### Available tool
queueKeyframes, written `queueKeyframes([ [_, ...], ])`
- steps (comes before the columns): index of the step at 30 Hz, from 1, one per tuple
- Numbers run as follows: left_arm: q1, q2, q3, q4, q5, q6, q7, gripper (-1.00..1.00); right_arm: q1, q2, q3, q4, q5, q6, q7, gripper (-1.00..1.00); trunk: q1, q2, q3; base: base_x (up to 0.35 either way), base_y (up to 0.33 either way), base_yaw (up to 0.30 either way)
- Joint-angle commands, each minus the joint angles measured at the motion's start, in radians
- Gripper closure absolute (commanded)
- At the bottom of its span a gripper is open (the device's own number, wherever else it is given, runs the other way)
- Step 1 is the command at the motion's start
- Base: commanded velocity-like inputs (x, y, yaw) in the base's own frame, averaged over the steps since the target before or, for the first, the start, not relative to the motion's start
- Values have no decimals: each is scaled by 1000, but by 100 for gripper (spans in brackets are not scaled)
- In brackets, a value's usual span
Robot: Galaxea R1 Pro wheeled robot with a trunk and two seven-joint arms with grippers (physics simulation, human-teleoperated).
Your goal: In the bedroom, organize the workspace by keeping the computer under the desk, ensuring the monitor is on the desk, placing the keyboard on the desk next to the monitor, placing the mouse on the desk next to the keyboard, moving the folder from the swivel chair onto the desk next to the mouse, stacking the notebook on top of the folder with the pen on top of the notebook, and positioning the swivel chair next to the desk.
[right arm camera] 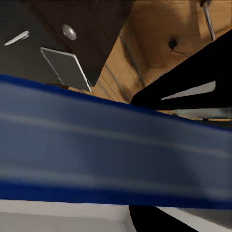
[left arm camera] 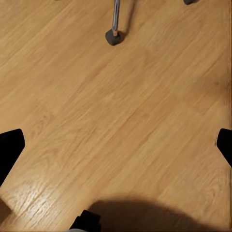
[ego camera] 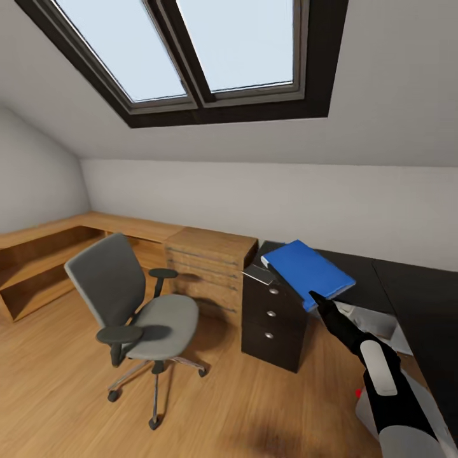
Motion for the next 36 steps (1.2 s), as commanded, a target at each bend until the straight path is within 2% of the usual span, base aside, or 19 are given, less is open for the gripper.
queueKeyframes([
  [1, 0, 1, -5, -1, 10, -2, 7, -100, -1, 0, -1, 16, -3, -14, 3, 100, -4, 6, 2, 0, 0, -296],
  [5, 0, 0, -5, 18, 8, -4, 7, -100, -1, 2, 3, 72, -4, -93, 0, 100, -19, 34, 14, 0, 0, -288],
  [15, 0, 1, -5, 28, 9, -43, 8, -100, -2, 2, 5, 80, -6, -106, -2, 100, -58, 104, 31, 0, 0, -72],
  [19, -1, 0, -3, 48, 13, -60, 8, -100, -2, 0, 1, 79, -7, -106, 49, 100, -58, 104, 29, 0, 0, 0],
  [21, -1, 0, -2, 65, 14, -104, 9, -100, -1, -2, 2, 79, -1, -104, 149, 100, -58, 104, 29, 0, 0, 0],
  [25, -1, 0, -2, 69, 14, -107, 9, -100, -2, -4, 1, 102, -8, -97, 160, 100, -58, 104, 29, 40, 0, 0],
  [30, 0, -10, -3, 78, 13, -107, 8, -100, -2, 0, -3, 153, -12, -93, 167, 100, -58, 104, 29, 299, 0, 0],
  [31, 0, -12, -3, 80, 13, -106, 7, -100, -1, 0, -4, 156, -11, -95, 190, 100, -58, 104, 29, 330, 0, -61],
  [36, 0, -14, -2, 80, 13, -106, 7, -100, -1, 1, -5, 160, -8, -103, 195, 100, -58, 104, 29, 331, 5, -240],
])
